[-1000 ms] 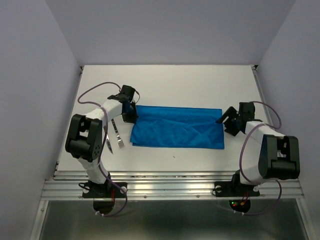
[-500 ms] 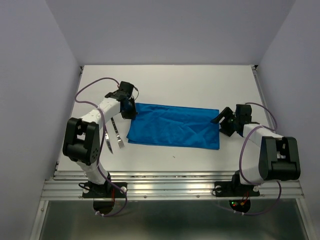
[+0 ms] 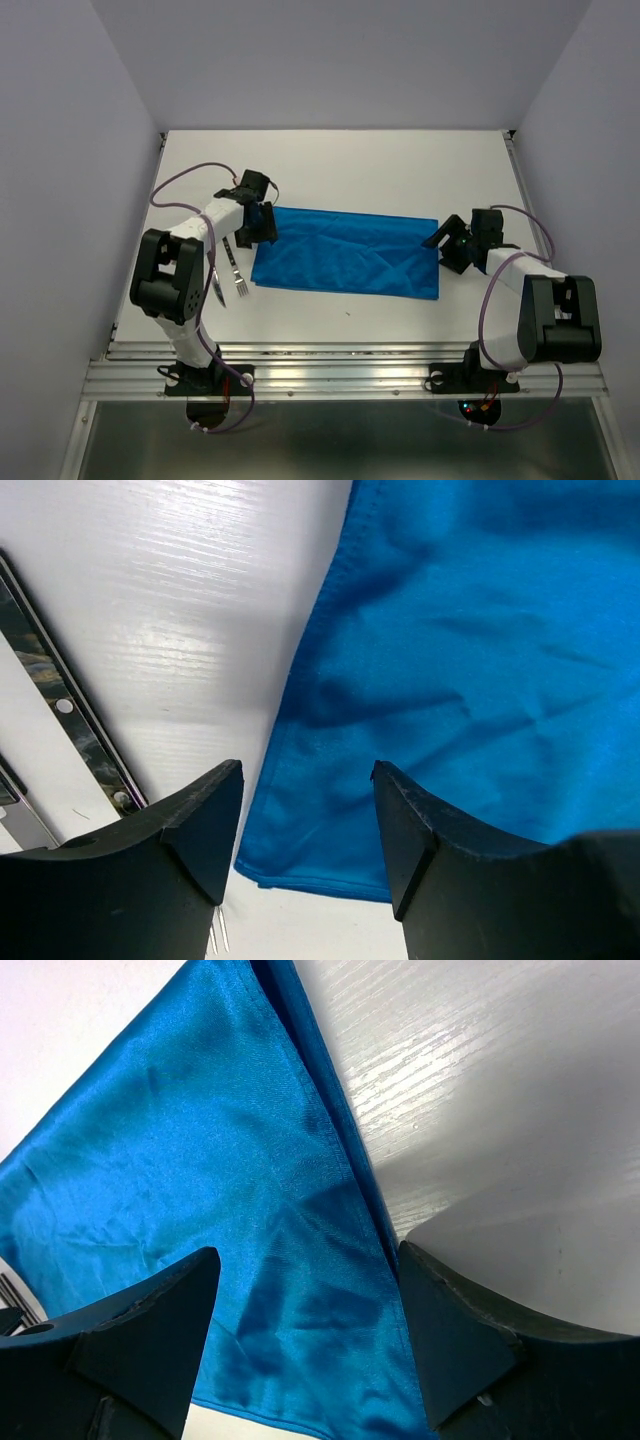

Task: Fold the napkin into a case and place the utensils inside
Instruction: Pick up the rectangle-folded napkin at the center of the board.

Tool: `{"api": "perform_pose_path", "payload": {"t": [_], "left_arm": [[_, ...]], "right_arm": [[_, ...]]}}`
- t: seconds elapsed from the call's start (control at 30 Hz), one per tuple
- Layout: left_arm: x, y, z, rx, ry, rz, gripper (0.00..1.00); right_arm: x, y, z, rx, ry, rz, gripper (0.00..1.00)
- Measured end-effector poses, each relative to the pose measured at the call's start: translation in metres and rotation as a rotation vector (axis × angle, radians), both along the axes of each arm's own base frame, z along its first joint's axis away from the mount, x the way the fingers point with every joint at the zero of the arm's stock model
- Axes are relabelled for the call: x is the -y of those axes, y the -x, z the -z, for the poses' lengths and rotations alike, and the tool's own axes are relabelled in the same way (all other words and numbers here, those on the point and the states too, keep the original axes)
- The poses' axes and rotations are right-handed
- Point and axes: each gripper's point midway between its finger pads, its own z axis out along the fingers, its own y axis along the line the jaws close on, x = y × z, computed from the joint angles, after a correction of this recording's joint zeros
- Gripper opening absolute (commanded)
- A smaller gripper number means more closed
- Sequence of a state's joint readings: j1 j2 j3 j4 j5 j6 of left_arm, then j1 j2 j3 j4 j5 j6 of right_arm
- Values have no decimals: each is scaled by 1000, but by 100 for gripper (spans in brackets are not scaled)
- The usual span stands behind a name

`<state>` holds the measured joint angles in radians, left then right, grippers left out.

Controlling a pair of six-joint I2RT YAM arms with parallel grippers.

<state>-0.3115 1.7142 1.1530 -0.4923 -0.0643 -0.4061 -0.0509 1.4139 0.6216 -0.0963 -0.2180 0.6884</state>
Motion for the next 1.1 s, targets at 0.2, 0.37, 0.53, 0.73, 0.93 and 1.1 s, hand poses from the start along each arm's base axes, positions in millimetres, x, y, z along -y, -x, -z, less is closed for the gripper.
{"api": "perform_pose_path", "payload": {"t": [0.2, 0.37, 0.53, 0.73, 0.93, 1.1], "left_arm": [[-5, 5, 27, -58, -26, -8, 64], [-1, 5, 31, -57, -6, 8, 51], [5, 2, 32, -44, 40, 15, 22], [19, 0, 31, -38, 113, 27, 0], [25, 1, 29, -42, 147, 24, 0], [23, 7, 13, -45, 145, 31, 0]], "right_arm": [[0, 0, 0, 0, 3, -3, 79], [0, 0, 0, 0, 3, -3, 79], [0, 0, 0, 0, 3, -3, 79], [0, 0, 0, 0, 3, -3, 79], [0, 0, 0, 0, 4, -5, 79], [0, 0, 0, 2, 3, -11, 79]]}}
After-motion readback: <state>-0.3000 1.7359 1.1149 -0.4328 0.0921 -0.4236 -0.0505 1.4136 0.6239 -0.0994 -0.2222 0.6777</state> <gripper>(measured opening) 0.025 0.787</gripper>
